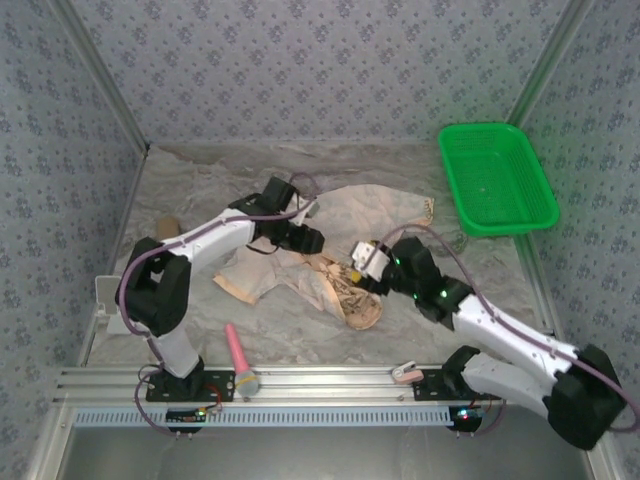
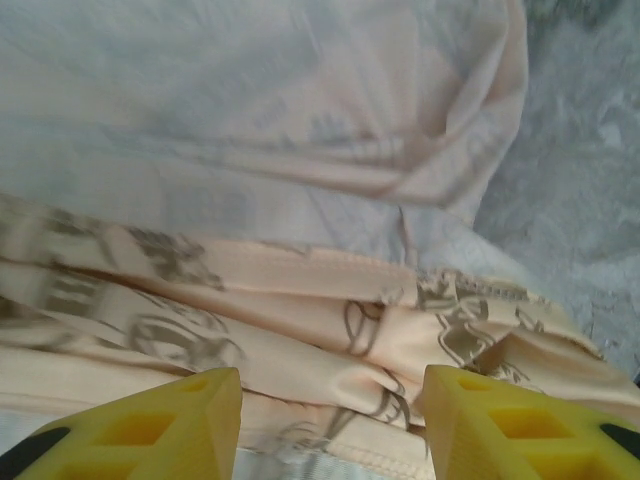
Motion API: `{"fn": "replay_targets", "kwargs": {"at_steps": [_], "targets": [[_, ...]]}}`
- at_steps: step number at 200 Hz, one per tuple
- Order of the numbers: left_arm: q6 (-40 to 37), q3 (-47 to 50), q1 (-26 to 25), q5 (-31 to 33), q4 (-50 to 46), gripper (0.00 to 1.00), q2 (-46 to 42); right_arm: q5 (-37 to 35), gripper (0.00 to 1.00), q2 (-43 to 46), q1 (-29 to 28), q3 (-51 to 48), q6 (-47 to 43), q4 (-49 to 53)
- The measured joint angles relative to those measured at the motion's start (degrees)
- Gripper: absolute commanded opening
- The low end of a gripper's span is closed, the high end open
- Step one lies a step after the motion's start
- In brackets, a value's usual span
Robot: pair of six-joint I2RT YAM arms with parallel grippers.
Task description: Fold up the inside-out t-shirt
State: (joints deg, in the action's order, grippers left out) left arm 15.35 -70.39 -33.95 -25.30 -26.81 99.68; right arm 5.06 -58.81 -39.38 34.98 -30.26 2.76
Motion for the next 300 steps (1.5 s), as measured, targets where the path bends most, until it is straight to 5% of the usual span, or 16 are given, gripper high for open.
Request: {"fn": "replay_targets", "kwargs": {"at_steps": [40, 72, 101, 154, 214, 254, 263, 279, 300], "targets": [[1.9, 2.3, -1.1, 1.2, 0.5, 0.48, 4.7, 6.6, 0.55, -16.3, 3.7, 8.8, 3.5, 2.2], [2.6, 4.1, -1.4, 1.3, 1.7, 0.29, 6.0, 10.7, 0.49, -22.7, 5.1, 9.5, 7.2, 6.2], [2.8, 5.5, -1.4, 0.4, 3.6, 0.03, 6.0, 11.9, 0.0, -26.8, 5.4, 12.6, 9.1, 9.4], [4.3, 8.7, 3.3, -7.4, 9.6, 0.0, 0.9, 11.2, 0.0, -28.9, 12.0, 17.5, 9.3, 10.3], [5.7, 20.6, 7.5, -12.3, 26.9, 0.0, -16.5, 3.6, 0.0, -17.9, 26.4, 16.8, 9.5, 6.8], [6.7, 31.2, 7.2, -9.5, 36.4, 0.0, -14.7, -5.0, 0.21, -22.3, 27.5, 14.2, 10.6, 3.9], [6.8, 31.7, 7.0, -8.8, 36.7, 0.1, -12.3, -6.4, 0.29, -23.1, 27.2, 13.8, 11.1, 3.9], [6.5, 31.6, 6.3, -7.9, 35.5, 0.45, -9.5, -8.4, 0.32, -22.7, 25.7, 13.8, 12.0, 4.6], [4.0, 28.9, 4.0, -6.4, 28.1, 0.57, -9.2, -9.6, 0.44, -20.6, 22.3, 15.9, 14.4, 7.8]]}}
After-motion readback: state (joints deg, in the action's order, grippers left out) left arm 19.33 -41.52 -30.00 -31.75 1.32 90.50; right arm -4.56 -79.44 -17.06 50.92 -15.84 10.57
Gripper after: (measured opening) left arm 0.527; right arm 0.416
